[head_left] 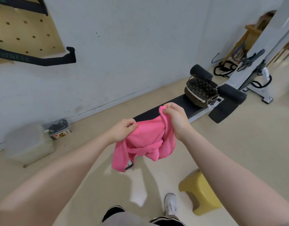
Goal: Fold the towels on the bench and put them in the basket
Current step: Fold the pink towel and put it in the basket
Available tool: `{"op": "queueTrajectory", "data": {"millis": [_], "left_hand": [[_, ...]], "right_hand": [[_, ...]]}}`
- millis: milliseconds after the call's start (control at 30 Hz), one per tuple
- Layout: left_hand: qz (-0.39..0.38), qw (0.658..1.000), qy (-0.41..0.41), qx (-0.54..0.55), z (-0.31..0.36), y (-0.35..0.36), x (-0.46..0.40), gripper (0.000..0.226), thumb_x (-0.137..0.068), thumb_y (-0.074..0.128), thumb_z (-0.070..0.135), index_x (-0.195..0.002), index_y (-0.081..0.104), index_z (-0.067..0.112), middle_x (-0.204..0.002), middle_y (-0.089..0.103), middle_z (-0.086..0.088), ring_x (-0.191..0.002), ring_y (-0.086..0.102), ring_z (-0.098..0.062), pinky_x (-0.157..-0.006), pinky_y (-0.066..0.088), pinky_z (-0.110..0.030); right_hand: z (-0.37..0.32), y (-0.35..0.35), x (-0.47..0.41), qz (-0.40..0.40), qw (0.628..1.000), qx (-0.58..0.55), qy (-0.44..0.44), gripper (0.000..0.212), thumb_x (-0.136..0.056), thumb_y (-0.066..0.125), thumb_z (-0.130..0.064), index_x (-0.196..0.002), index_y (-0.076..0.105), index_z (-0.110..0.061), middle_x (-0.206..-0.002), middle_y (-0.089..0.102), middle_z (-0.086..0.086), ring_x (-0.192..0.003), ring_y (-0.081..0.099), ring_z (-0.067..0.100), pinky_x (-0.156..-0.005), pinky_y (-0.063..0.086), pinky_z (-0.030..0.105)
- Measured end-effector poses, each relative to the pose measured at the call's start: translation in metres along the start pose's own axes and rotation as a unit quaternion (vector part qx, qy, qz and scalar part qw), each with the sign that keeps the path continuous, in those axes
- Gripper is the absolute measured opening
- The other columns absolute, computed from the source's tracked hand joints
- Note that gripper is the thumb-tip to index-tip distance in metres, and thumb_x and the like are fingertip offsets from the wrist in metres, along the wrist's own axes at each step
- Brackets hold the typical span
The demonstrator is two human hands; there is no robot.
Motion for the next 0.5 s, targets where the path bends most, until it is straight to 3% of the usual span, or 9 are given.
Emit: {"op": "queueTrajectory", "data": {"millis": [167, 267, 367, 500], "left_hand": [[0.052, 0.997, -0.046, 0.038, 0.026, 0.035, -0.082, 0.031, -0.095, 0.049, 0.018, -0.065, 0.05, 0.024, -0.061, 0.043, 0.006, -0.051, 0.038, 0.0, -0.055, 0.031, -0.018], [0.046, 0.996, -0.078, 0.025, 0.039, 0.048, -0.121, 0.019, -0.096, 0.048, 0.025, -0.079, 0.057, 0.021, -0.073, 0.053, 0.005, -0.066, 0.047, -0.007, -0.063, 0.038, -0.022], [0.057, 0.994, -0.086, 0.019, 0.044, 0.054, -0.153, 0.016, -0.095, 0.049, 0.024, -0.082, 0.058, 0.021, -0.072, 0.054, 0.009, -0.066, 0.048, -0.005, -0.061, 0.037, -0.019], [0.034, 0.993, -0.085, -0.077, 0.037, 0.048, -0.203, 0.016, -0.094, 0.043, 0.012, -0.078, 0.047, 0.016, -0.063, 0.044, 0.009, -0.065, 0.04, -0.016, -0.054, 0.029, -0.017]], "right_hand": [[0.004, -0.063, -0.094, -0.023, 0.996, 0.083, 0.007, 0.023, -0.085, 0.051, 0.0, -0.067, 0.052, -0.013, -0.068, 0.051, -0.002, -0.062, 0.046, 0.008, -0.052, 0.039, 0.011], [0.005, -0.09, -0.149, -0.054, 0.992, 0.115, 0.017, 0.023, -0.084, 0.05, 0.001, -0.066, 0.052, -0.012, -0.067, 0.052, -0.002, -0.062, 0.047, 0.008, -0.056, 0.039, 0.016], [0.01, -0.103, -0.2, -0.064, 0.987, 0.145, 0.034, 0.021, -0.082, 0.05, 0.002, -0.065, 0.05, -0.01, -0.065, 0.05, 0.0, -0.062, 0.046, 0.01, -0.057, 0.038, 0.02], [0.015, -0.098, -0.264, -0.097, 0.98, 0.17, 0.046, 0.025, -0.082, 0.052, 0.001, -0.06, 0.046, -0.01, -0.058, 0.045, 0.0, -0.05, 0.046, 0.003, -0.048, 0.037, 0.013]]}}
Point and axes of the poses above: each hand's wrist, its own x-axis away from the middle knuckle, its own y-axis out of the palm, z = x × y, the point moved 2 cm from there along -x, towards the middle knuckle
